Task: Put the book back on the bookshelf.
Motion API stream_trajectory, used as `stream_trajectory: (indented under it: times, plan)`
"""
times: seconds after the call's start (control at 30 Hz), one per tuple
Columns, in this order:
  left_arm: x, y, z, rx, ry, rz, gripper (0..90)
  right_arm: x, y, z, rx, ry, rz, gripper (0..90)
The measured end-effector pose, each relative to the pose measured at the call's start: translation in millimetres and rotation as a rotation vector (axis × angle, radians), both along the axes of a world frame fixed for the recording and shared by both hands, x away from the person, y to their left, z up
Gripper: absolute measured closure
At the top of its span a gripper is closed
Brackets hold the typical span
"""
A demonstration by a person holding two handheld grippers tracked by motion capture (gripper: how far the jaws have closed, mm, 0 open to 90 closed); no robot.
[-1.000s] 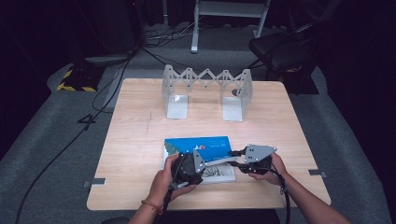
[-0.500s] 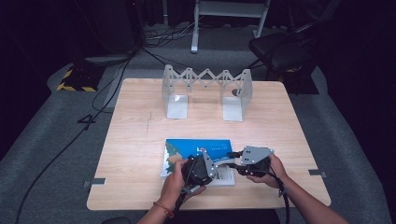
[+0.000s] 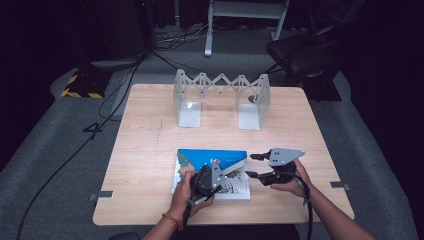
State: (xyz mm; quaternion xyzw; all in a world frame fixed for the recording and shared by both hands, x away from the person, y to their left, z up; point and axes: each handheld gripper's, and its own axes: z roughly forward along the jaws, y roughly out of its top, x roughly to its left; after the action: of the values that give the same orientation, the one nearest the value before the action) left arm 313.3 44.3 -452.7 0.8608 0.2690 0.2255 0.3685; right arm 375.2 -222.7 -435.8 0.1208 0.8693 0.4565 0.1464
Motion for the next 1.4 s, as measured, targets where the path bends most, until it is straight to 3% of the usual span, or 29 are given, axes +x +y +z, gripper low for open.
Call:
stream_trajectory:
  times: [0.1, 0.23, 0.27, 0.33, 0.43, 0.5, 0.57, 0.63, 0.67, 0.7, 0.9, 1.0, 1.07, 1.17, 1.27, 1.33, 1.37, 1.4]
  plan:
    - [-1.3, 2.8, 1.1, -0.017, -0.011, 0.001, 74.8, 16.5, -16.3, -11.3, 0.003, 0.055, -0.078, 38.7]
    - [-1.4, 3.4, 2.1, -0.009, -0.017, -0.008, 75.2, 31.1, -19.6, -27.9, -0.055, 0.102, -0.119, 36.3]
    - [-1.6, 3.5, 2.0, -0.011, -0.018, -0.009, 75.2, 31.2, -19.0, -28.5, -0.047, 0.101, -0.104, 35.5]
    - [-1.0, 5.0, 2.5, -0.018, -0.016, -0.015, 75.3, 26.8, -16.8, -23.1, -0.026, 0.049, -0.058, 35.4]
    - [-0.8, 6.5, 3.5, -0.019, -0.013, -0.025, 75.3, 20.2, -10.6, -12.0, 0.035, 0.018, 0.032, 34.5]
    - [-0.8, 7.4, 3.7, -0.016, -0.009, -0.035, 75.2, 18.5, -3.3, -8.6, 0.038, -0.003, 0.106, 36.3]
    - [-0.7, 8.3, 4.0, -0.017, -0.005, -0.043, 75.1, 19.4, 4.0, -6.3, 0.022, -0.026, 0.144, 39.3]
    - [-0.4, 9.1, 4.6, -0.017, 0.001, -0.049, 75.1, 22.1, 8.7, -5.4, 0.03, -0.015, 0.17, 43.7]
    - [-0.1, 9.3, 4.5, -0.017, 0.004, -0.052, 75.0, 23.0, 10.2, -5.7, 0.033, -0.006, 0.181, 54.4]
    - [0.4, 9.4, 4.6, -0.015, 0.011, -0.056, 74.8, 22.9, 11.2, -6.3, 0.026, -0.019, 0.187, 59.6]
    - [2.4, 10.6, 6.4, -0.014, 0.055, -0.069, 73.4, 19.0, 11.4, -6.7, -0.004, -0.044, 0.215, 65.8]
    - [0.3, 5.5, 10.8, 0.047, 0.071, -0.063, 71.7, 13.6, 13.4, -6.0, -0.029, -0.08, 0.219, 67.6]
    - [2.2, 2.9, 11.6, 0.065, 0.106, -0.051, 64.9, 11.0, 13.8, -6.1, -0.035, -0.079, 0.223, 68.0]
    - [0.5, -2.6, 10.6, 0.083, 0.099, -0.048, 55.1, 7.5, 15.4, -5.8, -0.042, -0.084, 0.22, 68.3]
    - [-2.8, -11.1, 8.2, 0.148, 0.086, -0.04, 48.4, 4.3, 17.6, -4.2, -0.05, -0.091, 0.208, 68.4]
    - [-4.1, -13.4, 6.4, 0.173, 0.059, -0.012, 50.5, 2.3, 18.8, -3.6, -0.056, -0.093, 0.203, 68.3]
    - [-5.2, -11.8, 7.3, 0.168, 0.033, -0.007, 62.1, 1.8, 19.1, -3.5, -0.057, -0.094, 0.198, 68.2]
    - [-5.2, -11.8, 7.3, 0.168, 0.033, -0.007, 69.9, 1.8, 19.1, -3.5, -0.057, -0.094, 0.198, 68.2]
